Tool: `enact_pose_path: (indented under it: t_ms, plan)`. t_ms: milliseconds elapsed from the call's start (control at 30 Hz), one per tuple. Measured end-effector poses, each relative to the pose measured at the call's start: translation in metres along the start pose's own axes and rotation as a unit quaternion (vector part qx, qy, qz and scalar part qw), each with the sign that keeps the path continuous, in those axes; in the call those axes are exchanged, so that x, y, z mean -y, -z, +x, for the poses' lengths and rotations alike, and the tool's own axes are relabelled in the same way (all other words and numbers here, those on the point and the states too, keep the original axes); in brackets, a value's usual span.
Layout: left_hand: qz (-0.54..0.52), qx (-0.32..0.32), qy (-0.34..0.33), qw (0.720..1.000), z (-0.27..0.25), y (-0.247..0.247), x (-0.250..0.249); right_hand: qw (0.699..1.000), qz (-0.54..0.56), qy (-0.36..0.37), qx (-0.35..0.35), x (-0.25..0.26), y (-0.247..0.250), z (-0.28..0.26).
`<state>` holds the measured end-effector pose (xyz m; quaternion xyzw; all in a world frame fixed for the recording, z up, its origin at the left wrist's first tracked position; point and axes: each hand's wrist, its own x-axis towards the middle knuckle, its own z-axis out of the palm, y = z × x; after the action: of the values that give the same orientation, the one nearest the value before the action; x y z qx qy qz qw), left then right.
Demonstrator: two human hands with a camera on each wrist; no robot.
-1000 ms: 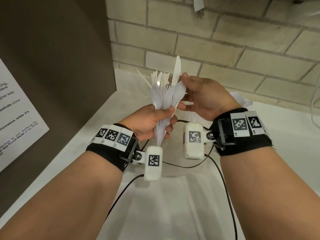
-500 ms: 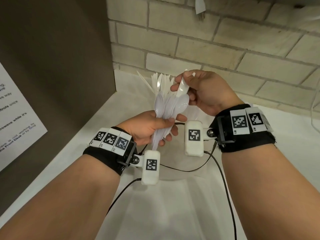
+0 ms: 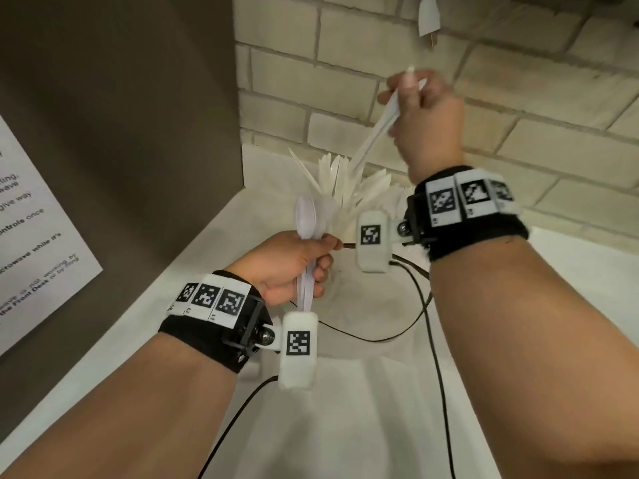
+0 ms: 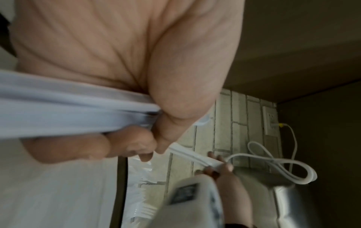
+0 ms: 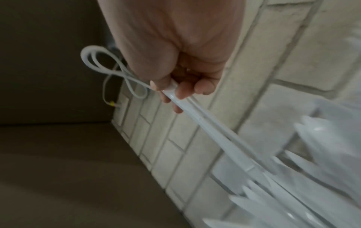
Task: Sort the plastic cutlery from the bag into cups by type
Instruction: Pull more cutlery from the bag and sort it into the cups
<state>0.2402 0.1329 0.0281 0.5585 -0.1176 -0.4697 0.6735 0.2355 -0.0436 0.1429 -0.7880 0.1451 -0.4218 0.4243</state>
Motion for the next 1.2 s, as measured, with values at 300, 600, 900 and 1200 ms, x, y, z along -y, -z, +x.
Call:
enact_pose_path:
  t_ms: [300,600,900,1200]
  plan:
    - [-0.047,0.009,-0.015,0.999,-0.004,0.004,-0.003,0.96,-0.167,-0.109,0.196,-0.068,-0.034,-0.029]
    - [-0.082,0.115,-0.042,0.989,-0.006,0.001,-0.002,0.969,-0.207,-0.011,0.137,-0.005,0.004,-0.035]
    - [-0.056,0.08,-0.061,0.993,-0.006,-0.024,-0.002,0.95,-0.157,-0.136,0.233,0.013,0.022,-0.084]
    - [-0.053,0.055,-0.063,0.995,-0.006,-0.04,-0.002,0.949,-0.129,-0.171,0.23,0.012,0.032,-0.088]
